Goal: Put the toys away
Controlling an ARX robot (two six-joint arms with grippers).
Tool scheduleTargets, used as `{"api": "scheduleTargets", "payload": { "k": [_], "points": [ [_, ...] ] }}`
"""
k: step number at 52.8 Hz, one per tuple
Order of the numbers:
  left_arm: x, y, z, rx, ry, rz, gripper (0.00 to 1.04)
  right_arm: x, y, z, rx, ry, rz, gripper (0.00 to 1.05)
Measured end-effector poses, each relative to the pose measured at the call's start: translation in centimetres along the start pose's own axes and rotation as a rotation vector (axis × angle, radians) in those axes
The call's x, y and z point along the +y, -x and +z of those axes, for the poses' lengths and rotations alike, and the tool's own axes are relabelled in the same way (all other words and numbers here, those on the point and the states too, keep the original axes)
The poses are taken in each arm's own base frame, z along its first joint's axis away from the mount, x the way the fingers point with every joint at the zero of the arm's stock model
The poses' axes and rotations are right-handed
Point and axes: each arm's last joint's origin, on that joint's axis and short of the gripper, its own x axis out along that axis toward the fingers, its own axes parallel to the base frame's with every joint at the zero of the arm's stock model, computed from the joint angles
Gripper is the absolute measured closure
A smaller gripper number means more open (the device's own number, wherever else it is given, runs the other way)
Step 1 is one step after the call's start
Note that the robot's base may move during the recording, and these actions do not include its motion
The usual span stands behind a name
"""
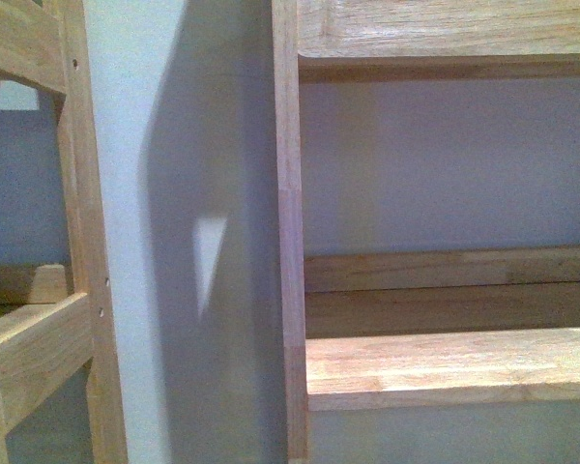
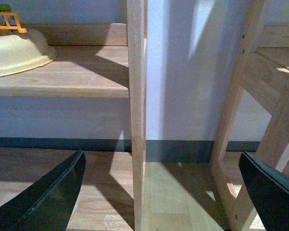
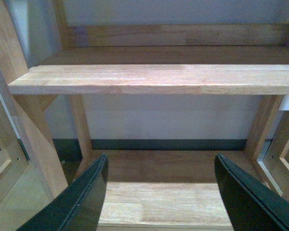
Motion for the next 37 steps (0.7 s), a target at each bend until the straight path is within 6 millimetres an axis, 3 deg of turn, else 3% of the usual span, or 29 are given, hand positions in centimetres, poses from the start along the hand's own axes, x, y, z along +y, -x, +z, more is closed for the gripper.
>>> {"api": "scheduleTargets", "payload": {
  "k": [8,37],
  "points": [
    [0.0,0.0,0.0,0.0,0.0,0.0,0.06,0.0,0.0,0.0,0.0,0.0,0.0,0.05],
    [0.0,0.0,0.0,0.0,0.0,0.0,0.06,0.0,0.0,0.0,0.0,0.0,0.0,0.07]
  ]
}}
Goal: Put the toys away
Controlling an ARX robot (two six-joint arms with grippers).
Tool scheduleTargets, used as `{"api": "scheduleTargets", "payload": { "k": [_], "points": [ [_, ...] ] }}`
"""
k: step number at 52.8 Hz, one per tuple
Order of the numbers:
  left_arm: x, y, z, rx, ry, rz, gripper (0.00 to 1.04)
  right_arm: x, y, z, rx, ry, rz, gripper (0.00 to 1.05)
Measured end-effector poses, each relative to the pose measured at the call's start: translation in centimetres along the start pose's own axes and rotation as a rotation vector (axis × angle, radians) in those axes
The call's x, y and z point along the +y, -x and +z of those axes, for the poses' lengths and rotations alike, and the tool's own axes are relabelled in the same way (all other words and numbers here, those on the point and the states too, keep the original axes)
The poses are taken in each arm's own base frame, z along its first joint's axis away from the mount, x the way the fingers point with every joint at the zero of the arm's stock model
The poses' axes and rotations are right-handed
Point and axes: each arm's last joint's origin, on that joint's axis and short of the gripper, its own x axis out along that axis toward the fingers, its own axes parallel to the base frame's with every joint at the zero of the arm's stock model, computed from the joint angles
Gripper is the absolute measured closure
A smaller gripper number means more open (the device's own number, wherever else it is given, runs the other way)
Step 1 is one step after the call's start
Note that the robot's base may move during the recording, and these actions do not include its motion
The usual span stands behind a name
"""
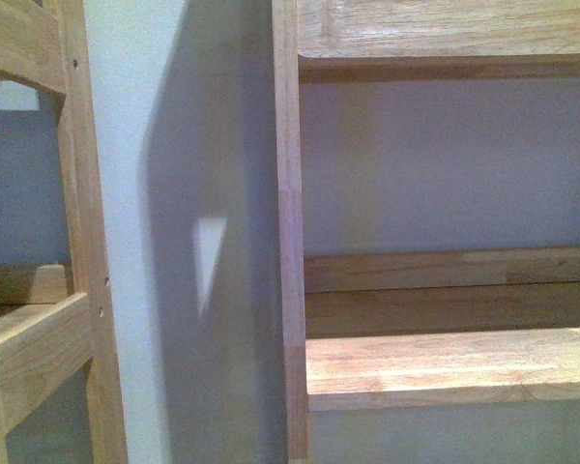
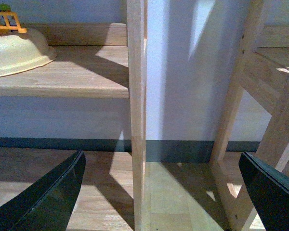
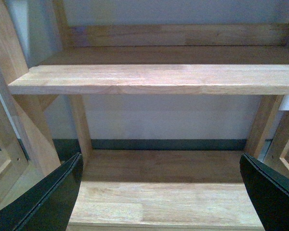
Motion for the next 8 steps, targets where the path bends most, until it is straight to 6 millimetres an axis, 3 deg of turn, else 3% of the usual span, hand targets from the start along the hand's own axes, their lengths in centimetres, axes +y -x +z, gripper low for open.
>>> {"api": "scheduleTargets", "payload": {
  "k": [8],
  "points": [
    [0.0,0.0,0.0,0.0,0.0,0.0,0.06,0.0,0.0,0.0,0.0,0.0,0.0,0.07]
  ]
}}
